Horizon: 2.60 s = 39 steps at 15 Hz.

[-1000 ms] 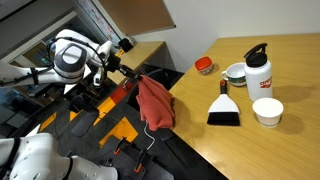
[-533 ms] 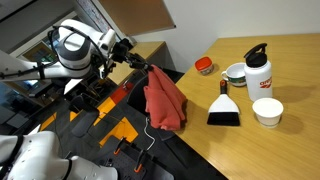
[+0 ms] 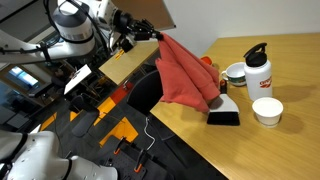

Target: Put the orange cloth on the table

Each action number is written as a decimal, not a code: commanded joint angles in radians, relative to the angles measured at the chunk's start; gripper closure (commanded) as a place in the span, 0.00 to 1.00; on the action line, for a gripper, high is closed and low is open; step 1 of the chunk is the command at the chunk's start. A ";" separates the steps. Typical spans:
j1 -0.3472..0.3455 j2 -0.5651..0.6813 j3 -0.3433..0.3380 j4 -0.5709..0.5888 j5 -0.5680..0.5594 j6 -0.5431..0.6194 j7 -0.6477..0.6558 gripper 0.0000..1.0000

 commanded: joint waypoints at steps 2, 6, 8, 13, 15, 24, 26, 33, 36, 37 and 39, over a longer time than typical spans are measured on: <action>0.076 0.020 -0.023 0.141 -0.075 -0.206 0.231 0.98; 0.124 0.061 -0.020 0.160 -0.166 -0.377 0.456 0.98; 0.148 0.099 -0.030 0.149 -0.200 -0.412 0.558 0.98; 0.196 0.171 -0.067 0.074 -0.265 -0.239 0.632 0.98; 0.199 0.184 -0.084 0.039 -0.290 -0.090 0.603 0.98; 0.139 0.346 -0.110 -0.057 -0.017 0.558 0.285 0.98; 0.090 0.408 -0.051 -0.084 0.164 0.648 0.104 0.98; -0.065 0.550 0.183 -0.022 0.743 0.434 -0.395 0.98; 0.132 0.526 -0.063 0.033 0.761 0.290 -0.336 0.98; 0.186 0.528 -0.125 0.052 0.738 0.250 -0.315 0.68; 0.259 0.524 -0.200 0.077 0.710 0.193 -0.295 0.60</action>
